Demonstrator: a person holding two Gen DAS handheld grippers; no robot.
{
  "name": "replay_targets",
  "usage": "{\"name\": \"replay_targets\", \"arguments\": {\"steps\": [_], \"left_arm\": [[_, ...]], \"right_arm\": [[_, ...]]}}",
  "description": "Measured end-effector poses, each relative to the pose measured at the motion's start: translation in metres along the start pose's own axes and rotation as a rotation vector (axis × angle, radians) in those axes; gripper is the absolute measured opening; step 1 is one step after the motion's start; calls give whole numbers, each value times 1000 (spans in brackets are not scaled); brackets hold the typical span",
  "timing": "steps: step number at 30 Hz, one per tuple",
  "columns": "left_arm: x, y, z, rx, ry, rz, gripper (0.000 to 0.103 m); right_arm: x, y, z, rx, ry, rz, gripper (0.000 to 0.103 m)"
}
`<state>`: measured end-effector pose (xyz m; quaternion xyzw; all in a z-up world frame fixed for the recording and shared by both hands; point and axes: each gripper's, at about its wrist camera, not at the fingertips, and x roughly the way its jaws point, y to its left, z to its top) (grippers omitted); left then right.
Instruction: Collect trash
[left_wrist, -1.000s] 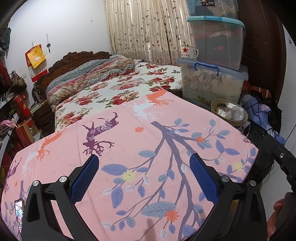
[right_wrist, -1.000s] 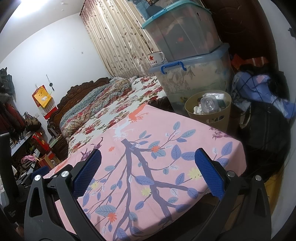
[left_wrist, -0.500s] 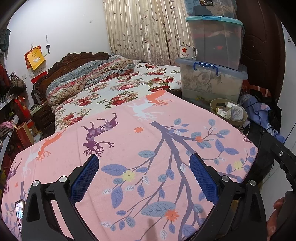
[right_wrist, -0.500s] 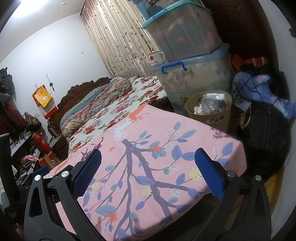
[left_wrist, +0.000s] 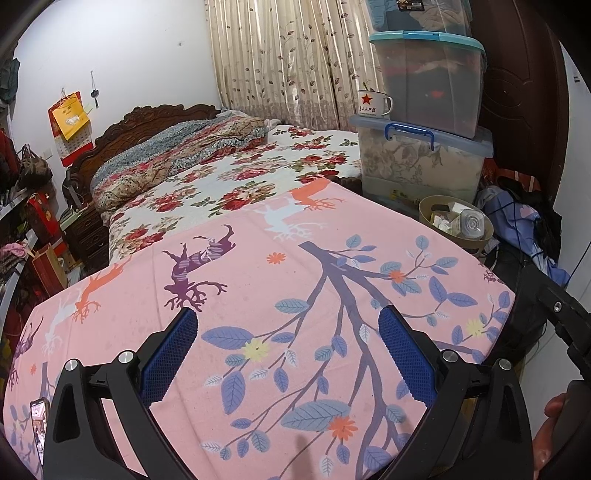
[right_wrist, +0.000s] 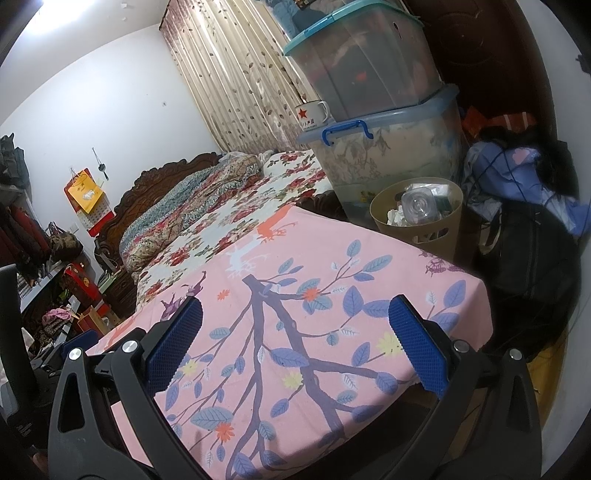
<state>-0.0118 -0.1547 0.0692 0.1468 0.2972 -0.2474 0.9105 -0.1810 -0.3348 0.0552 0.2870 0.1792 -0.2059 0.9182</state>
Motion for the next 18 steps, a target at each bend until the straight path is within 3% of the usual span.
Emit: {"name": "replay_targets", "arguments": {"steps": [18], "left_arm": [[3, 7, -1, 6, 9, -15, 95]], "right_arm": [[0, 0, 1, 0, 0, 0, 100]]}}
